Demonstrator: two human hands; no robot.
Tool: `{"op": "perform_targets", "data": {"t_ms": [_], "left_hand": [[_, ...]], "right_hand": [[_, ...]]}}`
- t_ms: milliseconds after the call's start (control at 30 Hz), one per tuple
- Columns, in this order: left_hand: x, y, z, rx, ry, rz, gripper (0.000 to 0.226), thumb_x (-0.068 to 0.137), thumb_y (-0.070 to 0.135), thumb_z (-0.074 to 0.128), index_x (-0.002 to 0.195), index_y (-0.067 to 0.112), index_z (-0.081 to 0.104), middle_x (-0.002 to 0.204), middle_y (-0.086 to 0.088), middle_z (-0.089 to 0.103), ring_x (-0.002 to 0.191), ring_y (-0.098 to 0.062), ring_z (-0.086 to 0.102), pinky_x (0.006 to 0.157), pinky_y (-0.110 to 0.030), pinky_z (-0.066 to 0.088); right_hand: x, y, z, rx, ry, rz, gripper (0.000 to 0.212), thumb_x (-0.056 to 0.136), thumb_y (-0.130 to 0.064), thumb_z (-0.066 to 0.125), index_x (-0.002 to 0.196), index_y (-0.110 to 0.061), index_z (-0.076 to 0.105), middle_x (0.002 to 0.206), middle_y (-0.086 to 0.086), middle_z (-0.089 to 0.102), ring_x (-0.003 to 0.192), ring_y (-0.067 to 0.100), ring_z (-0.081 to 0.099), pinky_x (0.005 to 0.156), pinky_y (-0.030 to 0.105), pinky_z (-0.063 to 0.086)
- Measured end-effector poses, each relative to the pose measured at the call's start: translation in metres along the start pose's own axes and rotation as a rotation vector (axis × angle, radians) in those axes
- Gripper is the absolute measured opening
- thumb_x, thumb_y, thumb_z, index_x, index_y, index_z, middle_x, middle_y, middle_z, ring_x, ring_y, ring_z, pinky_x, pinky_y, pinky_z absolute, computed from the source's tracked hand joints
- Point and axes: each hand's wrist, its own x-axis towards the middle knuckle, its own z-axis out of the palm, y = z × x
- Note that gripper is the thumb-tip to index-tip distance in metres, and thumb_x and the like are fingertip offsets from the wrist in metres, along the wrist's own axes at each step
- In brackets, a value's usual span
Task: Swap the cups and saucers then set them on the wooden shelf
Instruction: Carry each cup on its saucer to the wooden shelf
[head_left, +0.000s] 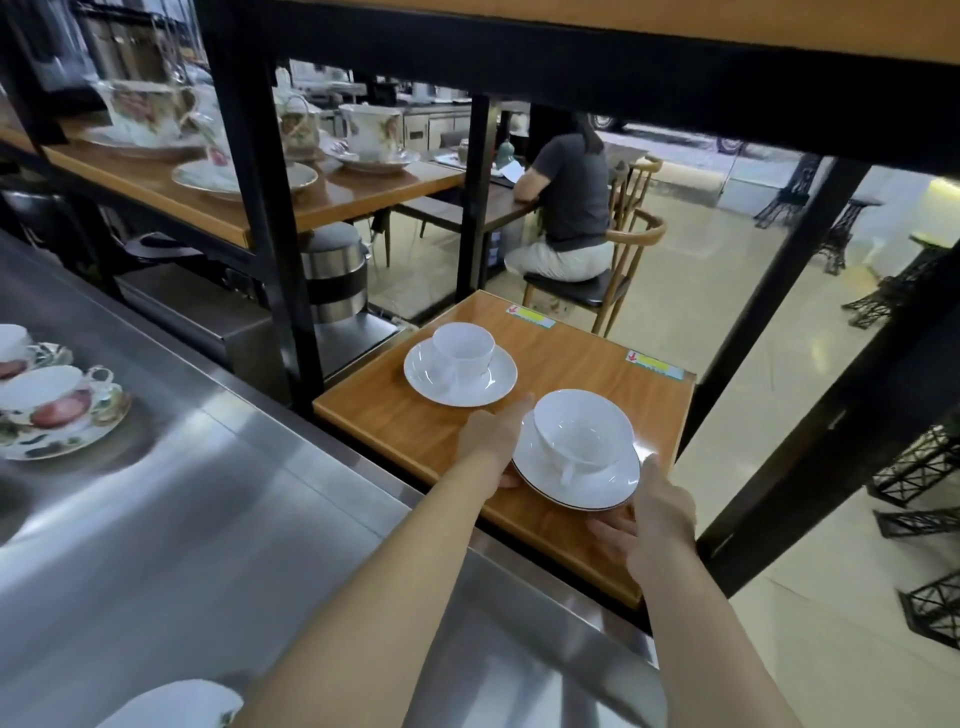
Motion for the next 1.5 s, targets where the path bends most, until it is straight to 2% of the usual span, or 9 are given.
{"op": "perform_targets", "data": {"t_ms": [100,300,433,667,867,1033,1200,1367,1500], "left_hand": [[-0.013,0.004,-0.01,0.119,0.005,-0.046,0.072,0.083,0.068,0.043,0.132,0.015,0.046,0.124,-0.011,0.059,0.103,-0.031,0.062,0.07,-0.039,0.056],[-0.026,0.006,-0.01,0.175,-0.135,-0.099,0.075,0.08,0.072,0.044,0.129,0.016,0.049,0.102,-0.017,0.069,0.069,-0.026,0.07,0.064,-0.036,0.061],[-0.013,0.004,-0.005,0.168,-0.115,-0.066,0.081,0.077,0.074,0.045,0.137,0.019,0.042,0.117,-0.015,0.061,0.091,-0.03,0.065,0.077,-0.04,0.058],[0.009,0.013,0.011,0.05,-0.195,0.041,0.079,0.08,0.07,0.045,0.14,0.019,0.038,0.127,-0.016,0.056,0.101,-0.034,0.063,0.087,-0.043,0.054],[0.029,0.02,0.038,-0.149,-0.256,0.017,0.062,0.086,0.06,0.048,0.137,0.025,0.042,0.135,-0.009,0.051,0.115,-0.031,0.055,0.091,-0.042,0.051],[0.043,0.029,0.046,-0.314,-0.269,-0.036,0.063,0.083,0.058,0.054,0.135,0.023,0.046,0.133,-0.011,0.053,0.112,-0.032,0.056,0.093,-0.045,0.051],[0.059,0.038,0.059,-0.281,-0.267,-0.06,0.055,0.085,0.051,0.054,0.131,0.021,0.049,0.13,-0.01,0.054,0.111,-0.032,0.056,0.083,-0.042,0.053],[0.065,0.044,0.063,-0.205,-0.243,-0.06,0.062,0.082,0.054,0.056,0.135,0.022,0.046,0.13,-0.009,0.054,0.111,-0.032,0.056,0.092,-0.044,0.052],[0.058,0.046,0.05,-0.23,-0.296,-0.087,0.066,0.085,0.053,0.056,0.138,0.016,0.041,0.136,-0.017,0.049,0.118,-0.037,0.053,0.098,-0.046,0.047]], "right_hand": [[-0.003,0.009,-0.004,-0.08,-0.086,0.078,0.045,0.096,-0.02,0.049,0.139,-0.011,0.038,0.119,0.022,0.06,0.079,0.038,0.067,0.068,0.042,0.056],[-0.003,0.014,0.0,-0.02,-0.109,0.077,0.033,0.093,0.006,0.04,0.124,0.001,0.049,0.094,0.024,0.063,0.073,0.035,0.066,0.057,0.034,0.058],[0.009,0.015,0.007,0.071,-0.078,0.038,0.031,0.093,0.009,0.035,0.116,0.002,0.054,0.087,0.021,0.063,0.068,0.033,0.065,0.043,0.028,0.058],[0.044,0.008,0.028,0.118,-0.008,0.012,0.027,0.089,0.01,0.039,0.101,0.001,0.062,0.081,0.021,0.069,0.063,0.029,0.07,0.058,0.033,0.06],[0.065,-0.007,0.042,0.225,0.006,0.01,0.037,0.092,0.012,0.035,0.125,0.004,0.05,0.106,0.028,0.064,0.065,0.032,0.065,0.044,0.028,0.058],[0.078,-0.019,0.05,0.3,0.059,0.001,0.047,0.092,0.01,0.031,0.135,-0.004,0.044,0.112,0.026,0.06,0.065,0.031,0.06,0.054,0.036,0.06],[0.084,-0.024,0.055,0.307,0.111,-0.043,0.047,0.088,0.012,0.028,0.126,-0.004,0.052,0.11,0.024,0.061,0.066,0.031,0.06,0.054,0.033,0.059],[0.096,-0.024,0.059,0.288,0.121,-0.056,0.045,0.09,0.008,0.031,0.127,-0.003,0.053,0.12,0.024,0.061,0.066,0.03,0.062,0.07,0.037,0.06],[0.091,-0.02,0.059,0.192,0.06,-0.089,0.04,0.093,0.0,0.034,0.129,-0.008,0.052,0.117,0.025,0.061,0.073,0.033,0.063,0.064,0.037,0.059]]}}
